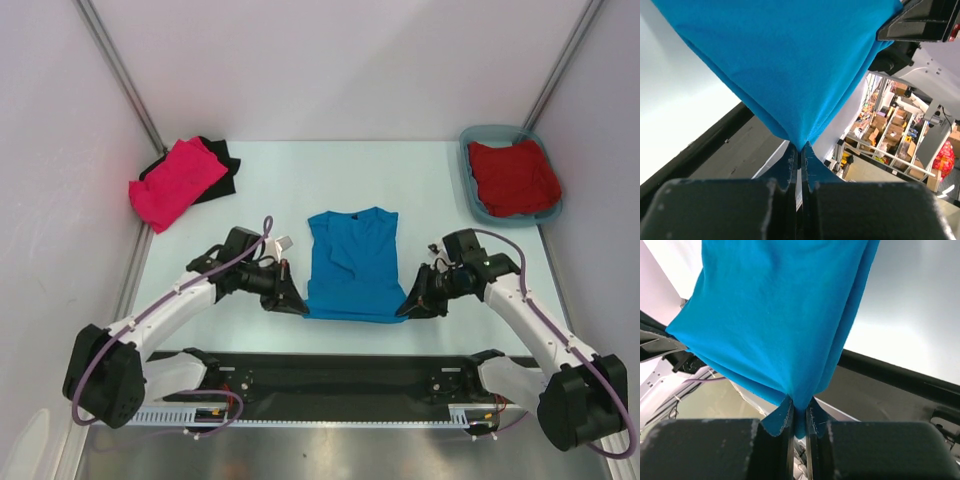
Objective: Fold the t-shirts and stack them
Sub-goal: Fold the tshirt
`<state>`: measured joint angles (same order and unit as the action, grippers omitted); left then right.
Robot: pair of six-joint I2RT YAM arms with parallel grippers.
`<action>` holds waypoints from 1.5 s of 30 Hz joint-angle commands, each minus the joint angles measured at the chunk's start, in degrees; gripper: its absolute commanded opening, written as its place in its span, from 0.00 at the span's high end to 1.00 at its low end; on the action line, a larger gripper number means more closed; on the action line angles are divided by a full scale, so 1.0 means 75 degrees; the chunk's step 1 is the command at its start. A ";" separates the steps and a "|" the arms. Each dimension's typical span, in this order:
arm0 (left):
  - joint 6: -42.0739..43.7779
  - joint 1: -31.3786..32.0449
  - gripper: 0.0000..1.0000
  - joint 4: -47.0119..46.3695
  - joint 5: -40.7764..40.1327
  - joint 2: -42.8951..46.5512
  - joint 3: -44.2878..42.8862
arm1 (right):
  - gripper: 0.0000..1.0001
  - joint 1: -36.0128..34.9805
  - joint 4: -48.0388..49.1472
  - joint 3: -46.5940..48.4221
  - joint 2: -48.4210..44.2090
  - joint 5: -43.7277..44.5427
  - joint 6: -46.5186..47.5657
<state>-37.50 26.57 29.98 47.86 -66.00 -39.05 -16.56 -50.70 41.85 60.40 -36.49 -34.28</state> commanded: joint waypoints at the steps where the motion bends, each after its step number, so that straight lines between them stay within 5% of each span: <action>1: -0.0145 -0.0050 1.00 0.0562 -0.0474 0.0023 -0.0605 | 1.00 0.0040 -0.0658 0.0654 0.0032 0.0646 0.0082; 14: 0.0605 -0.0248 1.00 0.0656 -0.0686 -0.3105 -0.3663 | 1.00 0.0413 0.0231 0.2821 0.2948 0.0846 0.0868; 22: 0.1238 -0.0811 1.00 0.1416 -0.0615 -0.5062 -0.6170 | 1.00 0.0579 0.0338 0.5422 0.5304 0.0694 0.1138; 35: 0.0102 -0.1140 0.97 0.0773 -0.0123 -0.7277 -0.8047 | 1.00 0.0895 -0.0493 0.9218 0.8726 0.0319 0.1406; 45: 0.0217 -0.1152 0.94 0.1393 0.0100 -0.8181 -0.8798 | 1.00 0.1141 -0.0741 0.9105 0.9079 0.0026 0.1548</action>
<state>-36.05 17.98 38.13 46.76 -127.35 -101.93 -8.36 -54.87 108.66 128.86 -34.39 -23.86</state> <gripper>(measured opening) 0.061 0.129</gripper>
